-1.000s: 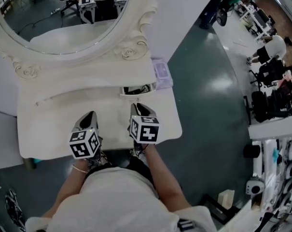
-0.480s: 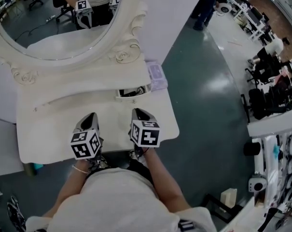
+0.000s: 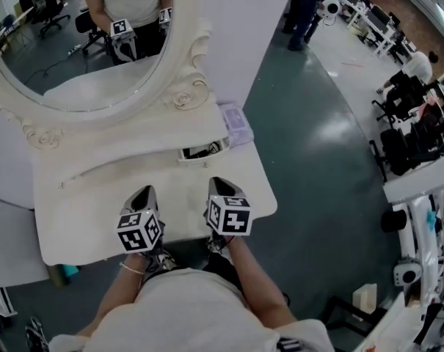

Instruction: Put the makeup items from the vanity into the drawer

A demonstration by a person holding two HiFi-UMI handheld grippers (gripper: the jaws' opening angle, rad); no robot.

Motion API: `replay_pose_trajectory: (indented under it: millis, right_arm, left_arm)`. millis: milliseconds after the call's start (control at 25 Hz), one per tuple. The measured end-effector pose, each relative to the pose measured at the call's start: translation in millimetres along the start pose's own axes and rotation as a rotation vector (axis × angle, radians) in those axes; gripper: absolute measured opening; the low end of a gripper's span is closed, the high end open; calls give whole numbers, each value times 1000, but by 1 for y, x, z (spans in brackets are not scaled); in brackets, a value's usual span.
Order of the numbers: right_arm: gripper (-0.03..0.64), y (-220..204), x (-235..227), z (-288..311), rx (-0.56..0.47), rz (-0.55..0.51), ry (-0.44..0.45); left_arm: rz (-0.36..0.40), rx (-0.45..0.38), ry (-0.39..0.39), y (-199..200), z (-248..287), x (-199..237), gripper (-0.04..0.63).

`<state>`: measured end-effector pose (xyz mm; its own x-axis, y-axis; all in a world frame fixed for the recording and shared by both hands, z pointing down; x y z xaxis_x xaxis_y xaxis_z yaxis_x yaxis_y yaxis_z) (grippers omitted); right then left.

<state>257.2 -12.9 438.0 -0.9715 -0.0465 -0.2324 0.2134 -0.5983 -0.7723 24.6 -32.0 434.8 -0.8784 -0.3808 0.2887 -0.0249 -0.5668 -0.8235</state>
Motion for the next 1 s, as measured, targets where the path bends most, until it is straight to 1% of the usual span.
replay_pose_trajectory:
  millis: [120, 200, 320, 560, 640, 800, 1000]
  right_arm:
    - [26, -3, -6, -11, -18, 22, -28]
    - [26, -7, -14, -18, -33, 57, -54]
    - [26, -14, -24, -25, -43, 119, -80]
    - [23, -25, -32, -39, -58, 152, -96]
    - [20, -25, -33, -42, -55, 149, -101]
    - [18, -23, -35, -41, -53, 108, -101]
    - [18, -17, -38, -36, -61, 99, -97]
  left_arm:
    - [18, -1, -27, 6, 4, -5, 3]
    - [32, 5, -48, 8, 7, -10, 3]
    - [56, 34, -69, 7, 12, -15, 3]
    - [70, 86, -90, 1, 21, -22, 3]
    - [74, 90, -97, 3, 21, -26, 3]
    - [79, 86, -108, 5, 27, -34, 3]
    - [72, 86, -102, 4, 32, -34, 3]
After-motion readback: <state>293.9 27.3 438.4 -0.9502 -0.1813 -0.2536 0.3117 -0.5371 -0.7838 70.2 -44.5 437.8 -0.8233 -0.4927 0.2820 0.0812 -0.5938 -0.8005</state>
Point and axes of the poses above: the fingertips, and each gripper's own axes: z forward along the fingers, x to its left, y out of its top, the point moved 8 cm from there along -z, backward along the fingers, and after that the axes turned 3 degrees about -y, right-handed, at the moved point
